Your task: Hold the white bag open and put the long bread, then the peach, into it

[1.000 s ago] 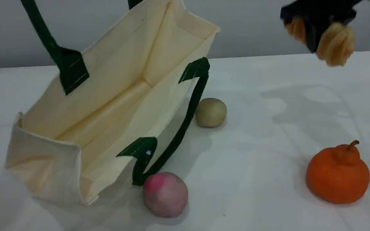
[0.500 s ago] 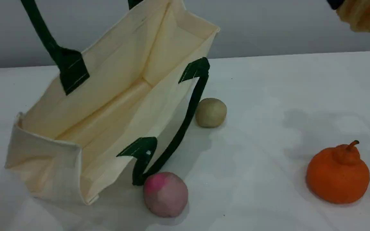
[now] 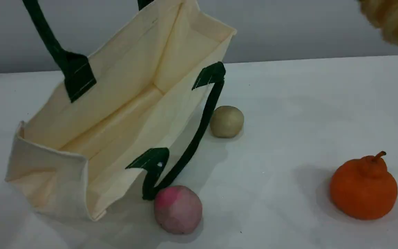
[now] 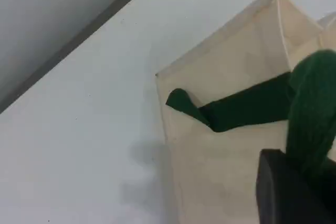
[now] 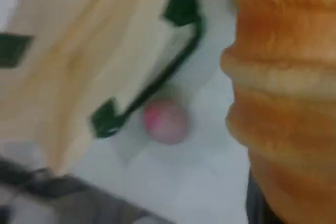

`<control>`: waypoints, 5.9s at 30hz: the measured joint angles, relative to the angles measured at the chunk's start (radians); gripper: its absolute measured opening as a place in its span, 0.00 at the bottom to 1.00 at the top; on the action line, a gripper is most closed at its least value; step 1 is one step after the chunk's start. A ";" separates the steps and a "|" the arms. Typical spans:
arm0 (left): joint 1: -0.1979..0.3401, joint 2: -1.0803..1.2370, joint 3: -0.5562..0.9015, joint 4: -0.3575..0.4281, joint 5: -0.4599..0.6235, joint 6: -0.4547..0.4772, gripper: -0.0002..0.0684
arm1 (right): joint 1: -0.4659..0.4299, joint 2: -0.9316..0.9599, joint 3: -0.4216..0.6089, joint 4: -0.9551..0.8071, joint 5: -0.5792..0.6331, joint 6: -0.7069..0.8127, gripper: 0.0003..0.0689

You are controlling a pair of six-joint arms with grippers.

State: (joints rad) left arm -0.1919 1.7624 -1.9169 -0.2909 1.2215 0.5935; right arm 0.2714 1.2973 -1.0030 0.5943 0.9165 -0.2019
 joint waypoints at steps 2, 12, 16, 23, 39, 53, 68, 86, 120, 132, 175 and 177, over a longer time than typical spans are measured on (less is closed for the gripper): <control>0.000 0.000 0.000 0.000 0.000 0.000 0.14 | 0.035 0.002 0.017 0.059 -0.018 -0.003 0.20; 0.000 0.000 0.000 -0.007 0.000 0.000 0.14 | 0.230 0.070 0.020 0.200 -0.146 0.045 0.20; 0.000 0.000 0.000 -0.008 0.000 0.000 0.14 | 0.239 0.137 0.020 0.273 -0.159 0.008 0.20; 0.000 0.000 0.000 -0.019 0.000 0.000 0.14 | 0.239 0.259 0.018 0.439 -0.164 -0.117 0.20; 0.000 0.000 0.000 -0.027 0.000 0.000 0.14 | 0.239 0.484 0.018 0.953 -0.199 -0.500 0.19; 0.000 0.000 0.000 -0.030 0.000 0.000 0.14 | 0.239 0.637 -0.066 1.142 -0.130 -0.682 0.18; 0.000 0.000 0.000 -0.033 0.000 0.000 0.14 | 0.288 0.732 -0.181 1.150 -0.185 -0.732 0.25; 0.000 0.000 0.000 -0.054 -0.001 0.000 0.14 | 0.329 0.750 -0.231 1.150 -0.224 -0.776 0.85; 0.000 0.000 0.000 -0.053 -0.001 0.000 0.14 | 0.316 0.749 -0.232 1.031 -0.414 -0.767 0.85; 0.000 0.000 0.000 -0.053 -0.001 0.000 0.14 | 0.316 0.749 -0.232 0.872 -0.485 -0.759 0.85; 0.001 -0.002 -0.091 0.063 0.002 -0.076 0.14 | 0.216 0.517 -0.352 0.351 -0.192 -0.848 0.85; 0.001 -0.002 -0.091 0.066 0.001 -0.076 0.14 | 0.216 0.517 -0.352 0.285 -0.179 -0.848 0.85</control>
State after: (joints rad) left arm -0.1911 1.7605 -2.0083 -0.2250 1.2228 0.5172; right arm 0.4874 1.8140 -1.3554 0.8791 0.7375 -1.0496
